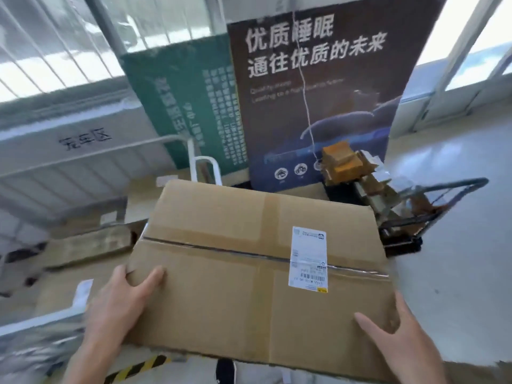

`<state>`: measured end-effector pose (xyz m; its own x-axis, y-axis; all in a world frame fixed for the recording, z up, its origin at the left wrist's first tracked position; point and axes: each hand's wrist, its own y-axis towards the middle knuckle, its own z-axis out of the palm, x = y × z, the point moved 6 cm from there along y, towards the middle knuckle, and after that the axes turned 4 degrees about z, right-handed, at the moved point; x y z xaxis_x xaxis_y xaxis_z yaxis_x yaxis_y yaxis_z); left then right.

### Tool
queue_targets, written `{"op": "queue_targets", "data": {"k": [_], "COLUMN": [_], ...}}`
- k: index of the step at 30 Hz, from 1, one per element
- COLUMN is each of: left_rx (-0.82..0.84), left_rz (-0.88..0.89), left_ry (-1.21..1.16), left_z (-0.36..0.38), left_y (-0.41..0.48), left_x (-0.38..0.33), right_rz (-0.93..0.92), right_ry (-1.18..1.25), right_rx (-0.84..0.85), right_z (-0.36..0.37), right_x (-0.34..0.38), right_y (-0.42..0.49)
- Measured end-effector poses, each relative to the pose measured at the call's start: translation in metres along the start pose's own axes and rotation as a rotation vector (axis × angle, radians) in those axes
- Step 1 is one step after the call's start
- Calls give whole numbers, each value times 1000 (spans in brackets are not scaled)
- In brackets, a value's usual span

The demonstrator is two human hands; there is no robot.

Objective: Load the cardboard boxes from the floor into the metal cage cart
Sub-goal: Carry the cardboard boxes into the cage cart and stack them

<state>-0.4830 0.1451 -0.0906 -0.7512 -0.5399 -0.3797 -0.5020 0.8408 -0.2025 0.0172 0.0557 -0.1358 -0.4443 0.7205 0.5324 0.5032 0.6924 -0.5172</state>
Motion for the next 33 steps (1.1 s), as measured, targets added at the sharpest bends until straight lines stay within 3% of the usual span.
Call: {"op": "queue_targets", "data": {"k": [8,17,23,29,33], "left_rx": [-1,7,60,102,141], "left_rz": [-371,-535,-507,-353,-281], "left_ry": [-351,-215,-101,76,70], "left_z": [-99,-175,-188,-193,-178], "left_y": [45,128,190,277,335], "left_x": [232,395,431,408,383], "right_rz": [-261,-310,-360,-351,-305], "right_ry": [-116,-347,-483,-549,-504], "right_rx": [172,292,310,342,353], "right_z": [167,332,389,419,436], "right_x": [183,281,319,356,375], "right_y": [-83,-143,-138,-103,-63]}}
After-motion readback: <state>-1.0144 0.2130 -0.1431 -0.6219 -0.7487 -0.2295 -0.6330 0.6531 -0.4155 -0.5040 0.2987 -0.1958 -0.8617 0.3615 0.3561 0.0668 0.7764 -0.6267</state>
